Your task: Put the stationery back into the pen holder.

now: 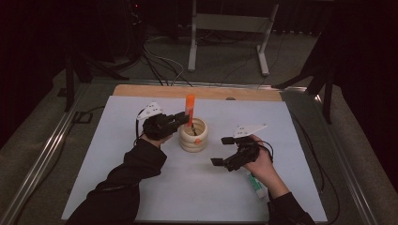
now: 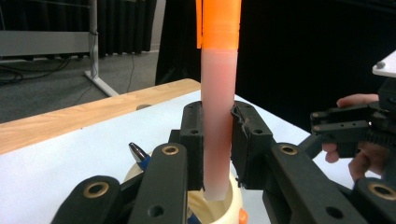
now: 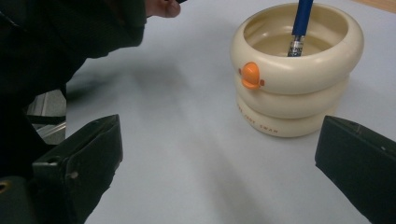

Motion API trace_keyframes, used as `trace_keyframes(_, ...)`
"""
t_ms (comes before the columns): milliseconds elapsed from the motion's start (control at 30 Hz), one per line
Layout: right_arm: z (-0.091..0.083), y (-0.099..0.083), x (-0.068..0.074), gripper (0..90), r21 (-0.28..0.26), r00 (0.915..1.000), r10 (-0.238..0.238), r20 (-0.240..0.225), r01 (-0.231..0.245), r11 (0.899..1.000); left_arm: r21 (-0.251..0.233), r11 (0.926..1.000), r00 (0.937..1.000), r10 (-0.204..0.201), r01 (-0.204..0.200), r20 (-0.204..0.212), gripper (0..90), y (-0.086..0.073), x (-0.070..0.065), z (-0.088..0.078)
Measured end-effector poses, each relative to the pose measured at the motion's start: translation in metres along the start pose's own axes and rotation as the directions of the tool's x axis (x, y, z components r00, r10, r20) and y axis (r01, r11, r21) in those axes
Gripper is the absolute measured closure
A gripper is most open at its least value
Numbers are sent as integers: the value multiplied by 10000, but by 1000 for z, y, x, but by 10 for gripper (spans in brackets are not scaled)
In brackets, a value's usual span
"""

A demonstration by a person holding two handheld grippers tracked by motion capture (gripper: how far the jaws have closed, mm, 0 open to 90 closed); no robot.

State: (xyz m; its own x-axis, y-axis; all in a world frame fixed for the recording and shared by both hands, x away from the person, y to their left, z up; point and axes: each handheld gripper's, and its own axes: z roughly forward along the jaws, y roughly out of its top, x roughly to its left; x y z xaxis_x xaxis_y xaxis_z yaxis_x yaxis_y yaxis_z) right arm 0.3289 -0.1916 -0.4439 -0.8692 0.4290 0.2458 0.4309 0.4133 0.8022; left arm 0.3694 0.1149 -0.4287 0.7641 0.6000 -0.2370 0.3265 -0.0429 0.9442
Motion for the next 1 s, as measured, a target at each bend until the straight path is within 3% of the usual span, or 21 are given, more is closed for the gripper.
trace_keyframes(500,2,0,0,9,75,10000,10,-92,-9,10000,91,9995,9994,-308,309,-142,764,-16,5,14)
trace_keyframes(1000,2,1,1,9,136,9997,22,-230,-19,9999,787,9968,9987,-132,170,-488,762,-26,2,28)
